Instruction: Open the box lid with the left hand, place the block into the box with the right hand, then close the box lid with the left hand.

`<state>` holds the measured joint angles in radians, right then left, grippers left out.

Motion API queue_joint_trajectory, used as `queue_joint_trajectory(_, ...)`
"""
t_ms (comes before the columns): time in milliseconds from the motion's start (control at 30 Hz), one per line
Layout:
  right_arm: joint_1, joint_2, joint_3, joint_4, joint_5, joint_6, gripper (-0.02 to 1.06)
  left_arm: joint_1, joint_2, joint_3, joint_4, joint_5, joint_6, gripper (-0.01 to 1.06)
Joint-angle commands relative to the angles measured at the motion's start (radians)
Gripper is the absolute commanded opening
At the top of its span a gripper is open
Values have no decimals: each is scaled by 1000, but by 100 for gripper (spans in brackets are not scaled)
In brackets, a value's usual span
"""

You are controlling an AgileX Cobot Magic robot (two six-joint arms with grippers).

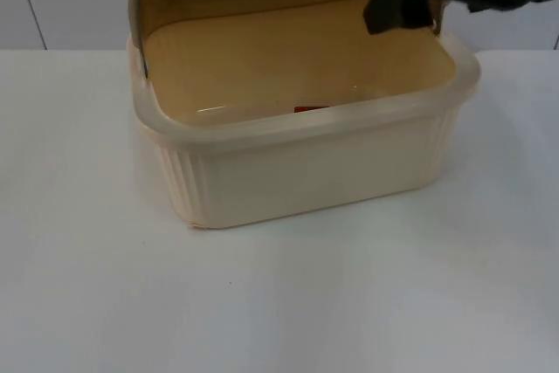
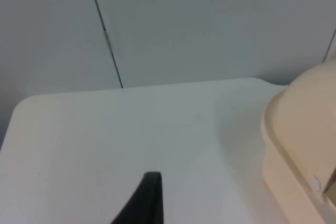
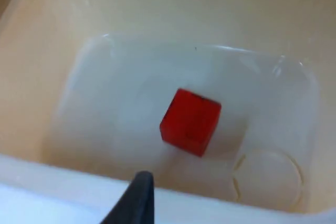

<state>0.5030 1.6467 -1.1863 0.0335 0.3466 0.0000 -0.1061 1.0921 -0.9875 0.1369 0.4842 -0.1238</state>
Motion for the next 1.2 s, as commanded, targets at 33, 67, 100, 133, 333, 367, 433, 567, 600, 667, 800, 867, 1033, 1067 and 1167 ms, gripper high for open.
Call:
queue_joint_trajectory(33,-2,-94,-9,-6,98,-9,104,3,-5,5,4,-11,-6,101)
queue_joint_trajectory(67,-2,-124,-9,-6,112,-12,104,3,-5,5,4,-13,-6,101)
queue_joint_trajectory(100,-2,-124,-9,-6,112,-12,104,3,-5,5,4,-13,-6,101)
queue_joint_trajectory(133,-3,-151,-9,-14,120,-12,104,3,-5,5,4,-18,-6,101)
queue_joint_trajectory(333,-36,-318,-19,-84,118,0,104,3,-5,5,2,-18,-6,101)
queue_joint_trajectory(367,-53,-354,-30,-84,110,0,104,3,-5,5,2,-18,-6,101)
queue_joint_trajectory(433,-95,-419,-60,-84,71,13,104,3,-5,5,2,-18,-6,101)
queue_joint_trajectory(567,-181,-503,-108,-84,-7,15,104,3,-5,5,-4,-21,-6,101)
queue_joint_trajectory(600,-219,-525,-125,-89,-20,15,104,3,-5,5,-4,-23,-6,101)
queue_joint_trajectory(667,-260,-541,-139,-102,-22,15,104,3,-5,5,-4,-25,-6,101)
queue_joint_trajectory(800,-456,-577,-159,-121,-15,15,104,3,-5,5,-6,-26,-6,101)
queue_joint_trajectory(867,-556,-581,-159,-94,10,15,104,3,-5,5,-5,-28,-6,101)
queue_joint_trajectory(1033,-707,-581,-141,-107,54,15,104,3,-5,5,-6,-36,-6,101)
queue_joint_trajectory(1067,-729,-581,-125,-107,52,15,104,3,-5,5,-6,-38,-6,101)
queue_joint_trajectory(1167,-741,-581,-70,-117,29,8,104,3,-5,5,-6,-42,-6,101)
